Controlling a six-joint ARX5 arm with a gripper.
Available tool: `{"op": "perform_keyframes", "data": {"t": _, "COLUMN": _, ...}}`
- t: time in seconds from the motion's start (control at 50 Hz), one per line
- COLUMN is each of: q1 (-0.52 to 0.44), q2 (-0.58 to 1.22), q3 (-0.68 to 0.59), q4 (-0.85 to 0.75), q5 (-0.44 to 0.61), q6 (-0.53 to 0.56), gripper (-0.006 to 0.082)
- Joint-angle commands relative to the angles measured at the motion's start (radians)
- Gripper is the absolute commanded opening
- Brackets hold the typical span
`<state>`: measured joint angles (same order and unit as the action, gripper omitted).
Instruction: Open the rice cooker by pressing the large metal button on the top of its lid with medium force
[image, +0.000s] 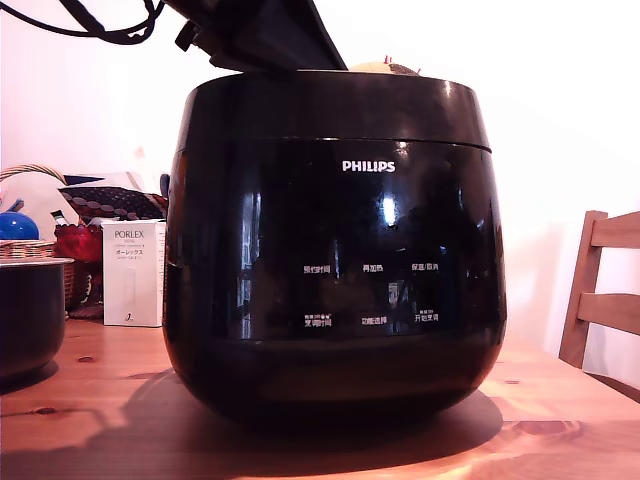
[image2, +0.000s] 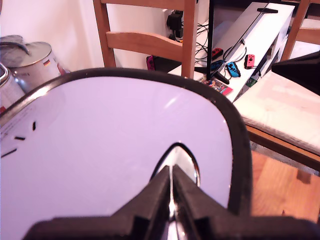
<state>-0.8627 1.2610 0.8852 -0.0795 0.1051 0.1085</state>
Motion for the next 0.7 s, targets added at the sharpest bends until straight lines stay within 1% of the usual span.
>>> {"op": "perform_keyframes", "data": {"t": 0.0, "q1": 0.002, "q2": 0.066, "q3": -0.092, "q4": -0.048, "q5": -0.008, "q6": 0.003, "gripper": -0.0024}}
{"op": "perform_keyframes", "data": {"t": 0.2, "q1": 0.003, "q2": 0.003, "q3": -0.091, "q4": 0.085, "q5": -0.004, "q6": -0.005, "gripper": -0.0024}}
{"op": "perform_keyframes", "data": {"t": 0.3, "q1": 0.003, "q2": -0.035, "q3": -0.091, "q4": 0.125, "q5": -0.005, "q6": -0.005, "gripper": -0.0024}}
{"op": "perform_keyframes", "data": {"t": 0.52, "q1": 0.003, "q2": -0.121, "q3": -0.09, "q4": 0.164, "q5": -0.031, "q6": -0.006, "gripper": -0.0024}}
{"op": "perform_keyframes", "data": {"t": 0.68, "q1": 0.008, "q2": -0.178, "q3": -0.09, "q4": 0.16, "q5": -0.088, "q6": -0.005, "gripper": -0.0024}}
